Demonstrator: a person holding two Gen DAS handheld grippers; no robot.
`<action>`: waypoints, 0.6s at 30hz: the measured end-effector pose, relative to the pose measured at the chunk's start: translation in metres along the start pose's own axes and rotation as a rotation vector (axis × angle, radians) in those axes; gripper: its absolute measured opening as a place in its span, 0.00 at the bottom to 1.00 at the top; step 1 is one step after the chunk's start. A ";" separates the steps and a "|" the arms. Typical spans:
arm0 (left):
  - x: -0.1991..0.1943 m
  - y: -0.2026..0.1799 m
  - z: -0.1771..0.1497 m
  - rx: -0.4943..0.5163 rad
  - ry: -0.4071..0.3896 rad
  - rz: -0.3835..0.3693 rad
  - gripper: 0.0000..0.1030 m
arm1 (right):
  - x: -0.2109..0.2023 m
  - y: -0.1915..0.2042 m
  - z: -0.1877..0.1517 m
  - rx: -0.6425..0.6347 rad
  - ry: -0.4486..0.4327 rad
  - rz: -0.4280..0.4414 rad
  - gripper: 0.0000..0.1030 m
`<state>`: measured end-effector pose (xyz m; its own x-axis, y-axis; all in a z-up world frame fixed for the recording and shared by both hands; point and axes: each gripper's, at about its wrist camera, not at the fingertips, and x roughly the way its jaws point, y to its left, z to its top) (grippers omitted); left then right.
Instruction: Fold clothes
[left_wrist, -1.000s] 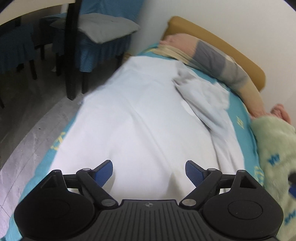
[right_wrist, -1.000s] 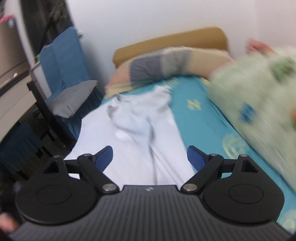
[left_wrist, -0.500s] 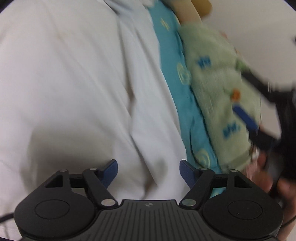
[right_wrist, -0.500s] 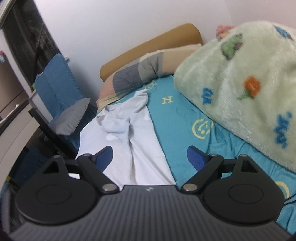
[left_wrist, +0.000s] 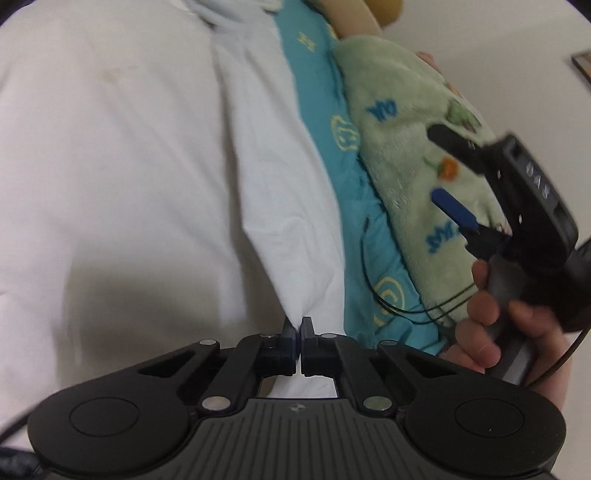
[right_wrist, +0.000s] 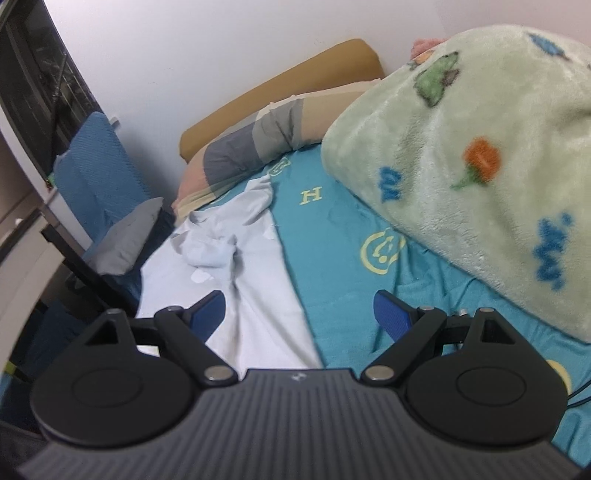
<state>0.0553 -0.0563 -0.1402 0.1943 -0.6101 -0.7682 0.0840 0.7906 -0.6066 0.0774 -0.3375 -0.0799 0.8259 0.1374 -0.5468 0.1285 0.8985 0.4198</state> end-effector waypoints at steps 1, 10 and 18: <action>0.000 0.003 0.000 -0.005 0.006 0.030 0.02 | 0.000 0.003 -0.001 -0.022 -0.002 -0.008 0.86; -0.001 0.005 0.027 0.038 -0.011 0.281 0.49 | 0.002 0.013 -0.011 -0.055 0.015 -0.020 0.86; 0.006 -0.012 0.162 0.044 -0.290 0.427 0.68 | 0.021 0.006 -0.005 0.000 -0.034 -0.100 0.86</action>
<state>0.2136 -0.0607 -0.1047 0.4830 -0.1976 -0.8530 -0.0225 0.9711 -0.2377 0.0931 -0.3276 -0.0924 0.8271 0.0329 -0.5611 0.2110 0.9071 0.3642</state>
